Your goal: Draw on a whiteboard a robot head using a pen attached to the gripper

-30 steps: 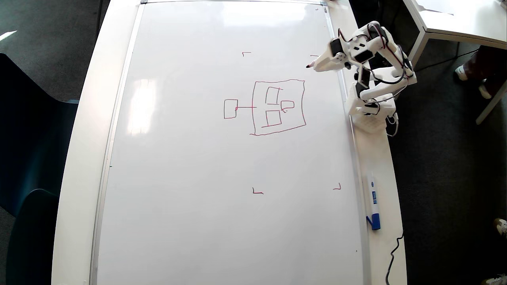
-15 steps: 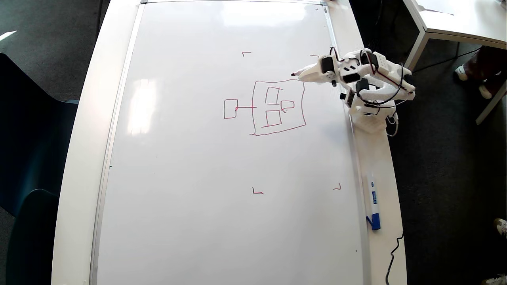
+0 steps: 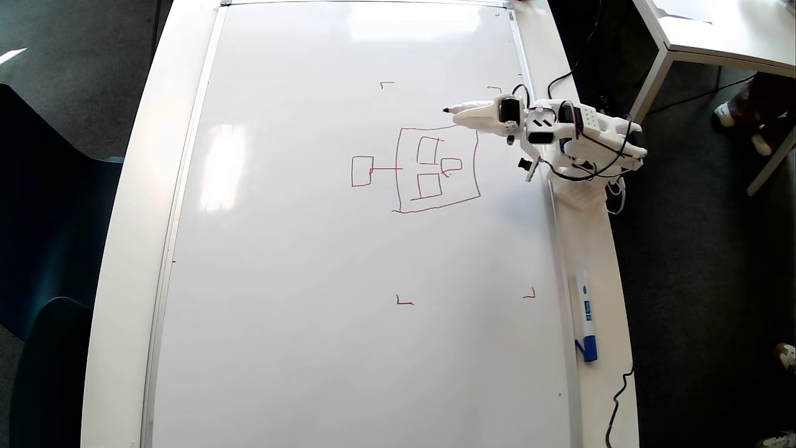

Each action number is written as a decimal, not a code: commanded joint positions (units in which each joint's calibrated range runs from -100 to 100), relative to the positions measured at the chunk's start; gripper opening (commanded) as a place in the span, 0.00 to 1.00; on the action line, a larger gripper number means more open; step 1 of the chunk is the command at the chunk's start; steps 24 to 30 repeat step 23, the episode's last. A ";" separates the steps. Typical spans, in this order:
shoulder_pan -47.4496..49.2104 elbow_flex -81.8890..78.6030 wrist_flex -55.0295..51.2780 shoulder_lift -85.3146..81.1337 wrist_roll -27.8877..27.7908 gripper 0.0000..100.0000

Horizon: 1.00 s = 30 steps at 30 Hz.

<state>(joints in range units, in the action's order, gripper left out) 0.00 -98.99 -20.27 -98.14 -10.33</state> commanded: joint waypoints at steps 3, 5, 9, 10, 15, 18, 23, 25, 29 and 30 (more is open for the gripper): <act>1.44 -0.37 19.75 -0.69 -0.45 0.01; 1.44 -0.37 24.01 -0.69 -0.45 0.01; 0.99 -0.37 33.48 -0.69 -0.50 0.01; 1.07 -0.37 36.08 -0.69 -0.50 0.01; 1.07 -0.37 48.59 -0.69 -0.50 0.01; 1.14 -0.37 57.72 -0.69 -0.45 0.01; 1.44 -0.37 72.05 -0.69 -0.39 0.01; 1.44 -0.37 72.05 -0.69 -0.39 0.01; 1.44 -0.37 72.05 -0.69 -0.39 0.01; 1.44 -0.37 72.05 -0.69 -0.39 0.01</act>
